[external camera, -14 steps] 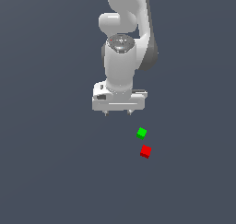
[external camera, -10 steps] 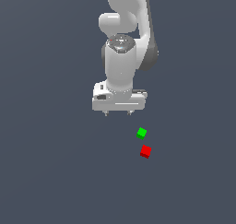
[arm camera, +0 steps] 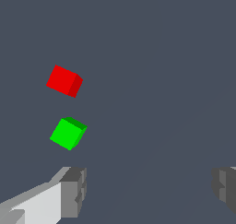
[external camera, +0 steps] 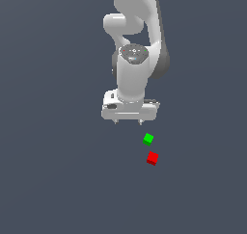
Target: Stack the red cube on top of the green cube.
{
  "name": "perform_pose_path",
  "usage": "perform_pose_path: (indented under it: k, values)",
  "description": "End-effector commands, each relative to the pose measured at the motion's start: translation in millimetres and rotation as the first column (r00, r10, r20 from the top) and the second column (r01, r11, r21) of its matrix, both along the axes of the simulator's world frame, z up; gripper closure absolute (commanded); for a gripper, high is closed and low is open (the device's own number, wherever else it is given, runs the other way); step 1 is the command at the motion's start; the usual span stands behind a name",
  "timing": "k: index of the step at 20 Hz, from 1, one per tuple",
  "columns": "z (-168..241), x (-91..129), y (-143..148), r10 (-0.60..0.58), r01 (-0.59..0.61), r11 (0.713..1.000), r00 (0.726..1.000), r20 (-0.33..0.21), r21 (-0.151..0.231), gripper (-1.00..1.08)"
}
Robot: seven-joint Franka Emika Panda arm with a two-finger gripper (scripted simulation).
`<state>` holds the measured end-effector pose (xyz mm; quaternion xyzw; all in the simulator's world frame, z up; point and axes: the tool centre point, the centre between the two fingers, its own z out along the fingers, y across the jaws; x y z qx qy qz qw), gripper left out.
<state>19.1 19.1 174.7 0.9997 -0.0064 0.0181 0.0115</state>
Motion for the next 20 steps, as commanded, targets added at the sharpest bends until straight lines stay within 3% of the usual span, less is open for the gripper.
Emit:
perform_pose_path:
  k: [1,9,20]
  values:
    - [-7,4,9,-0.027,0.027,1.000,1.000,-0.002,0.002,-0.92]
    - [-39,28,47,-0.150,0.150,0.989,0.989,-0.012,0.009,-0.92]
    - [-84,71,94,-0.319,0.320,0.947,0.947,-0.028,0.019,-0.92]
